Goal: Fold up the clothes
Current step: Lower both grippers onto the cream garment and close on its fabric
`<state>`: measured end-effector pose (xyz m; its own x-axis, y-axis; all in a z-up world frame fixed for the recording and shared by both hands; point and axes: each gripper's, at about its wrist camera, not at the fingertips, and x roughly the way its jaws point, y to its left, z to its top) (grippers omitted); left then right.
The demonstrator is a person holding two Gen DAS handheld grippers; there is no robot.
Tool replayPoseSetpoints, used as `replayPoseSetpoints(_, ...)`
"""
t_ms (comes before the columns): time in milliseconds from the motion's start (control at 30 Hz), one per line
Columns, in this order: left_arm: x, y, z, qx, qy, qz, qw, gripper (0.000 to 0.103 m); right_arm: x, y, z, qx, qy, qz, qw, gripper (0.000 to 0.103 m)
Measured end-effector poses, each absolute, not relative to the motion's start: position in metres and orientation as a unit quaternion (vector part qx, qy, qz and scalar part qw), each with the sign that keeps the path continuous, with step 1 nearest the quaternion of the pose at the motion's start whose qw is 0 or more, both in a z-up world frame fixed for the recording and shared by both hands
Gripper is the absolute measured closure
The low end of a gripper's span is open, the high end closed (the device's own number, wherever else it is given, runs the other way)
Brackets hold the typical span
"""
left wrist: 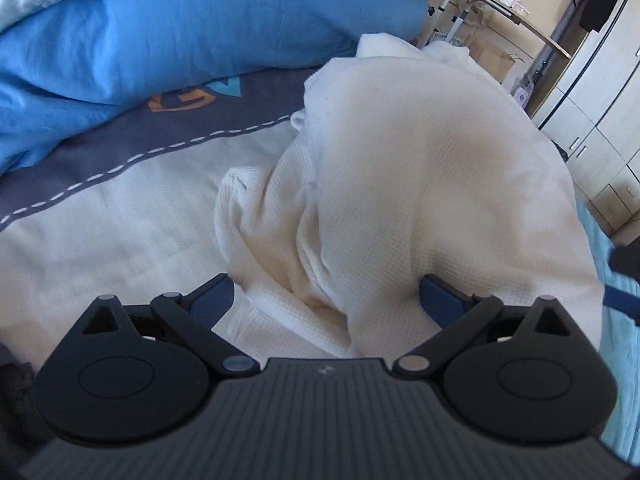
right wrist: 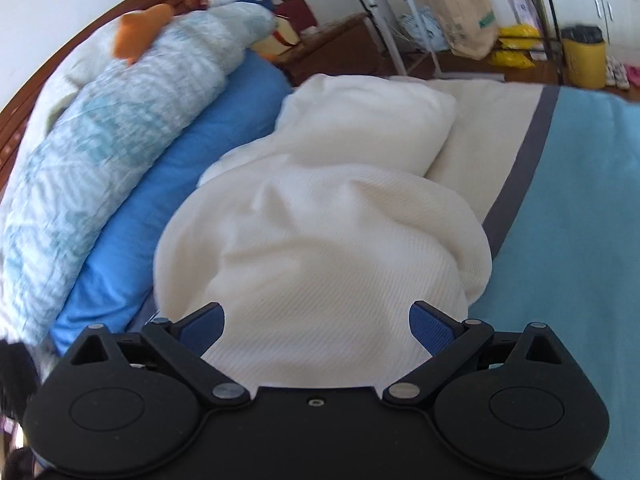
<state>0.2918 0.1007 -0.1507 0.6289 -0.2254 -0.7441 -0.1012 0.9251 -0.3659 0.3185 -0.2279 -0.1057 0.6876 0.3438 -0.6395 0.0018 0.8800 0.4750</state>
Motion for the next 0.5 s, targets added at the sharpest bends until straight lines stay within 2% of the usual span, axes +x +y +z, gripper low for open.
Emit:
replayPoseSetpoints(67,0.295,0.105,-0.157,-0.225,0.435,-0.047,0.870,0.011,0.327,-0.236,-0.106,0.220,0.371,0.083,0.898,0.002)
replayPoseSetpoints(133,0.299,0.110,-0.163,-0.260,0.441,-0.058,0.857,0.024,0.339,-0.245,-0.110,0.214,0.382,0.058,0.897,0.002)
replayPoseSetpoints(167,0.301,0.113,-0.166,-0.277,0.443,-0.063,0.850,0.026,0.344,-0.249,-0.112,0.211,0.388,0.044,0.896,0.002)
replayPoseSetpoints(233,0.304,0.117,-0.172,-0.311,0.447,-0.075,0.835,0.029,0.354,-0.261,-0.124,0.225,0.394,0.039,0.890,0.002)
replayPoseSetpoints(300,0.307,0.119,-0.176,-0.334,0.448,-0.084,0.825,0.030,0.367,-0.276,-0.149,0.290,0.414,0.070,0.860,0.002)
replayPoseSetpoints(367,0.309,0.117,-0.177,-0.345,0.441,-0.096,0.823,0.032,0.378,-0.285,-0.184,0.390,0.446,0.117,0.797,0.008)
replayPoseSetpoints(400,0.310,0.116,-0.179,-0.356,0.439,-0.104,0.818,0.032,0.378,-0.282,-0.191,0.406,0.443,0.124,0.790,0.010)
replayPoseSetpoints(433,0.311,0.118,-0.183,-0.369,0.438,-0.110,0.812,0.032,0.376,-0.273,-0.188,0.390,0.434,0.134,0.801,0.021)
replayPoseSetpoints(467,0.312,0.119,-0.186,-0.381,0.438,-0.113,0.806,0.032,0.373,-0.263,-0.184,0.369,0.426,0.146,0.813,0.038)
replayPoseSetpoints(500,0.313,0.121,-0.189,-0.388,0.440,-0.115,0.802,0.032,0.372,-0.252,-0.181,0.354,0.430,0.161,0.815,0.063)
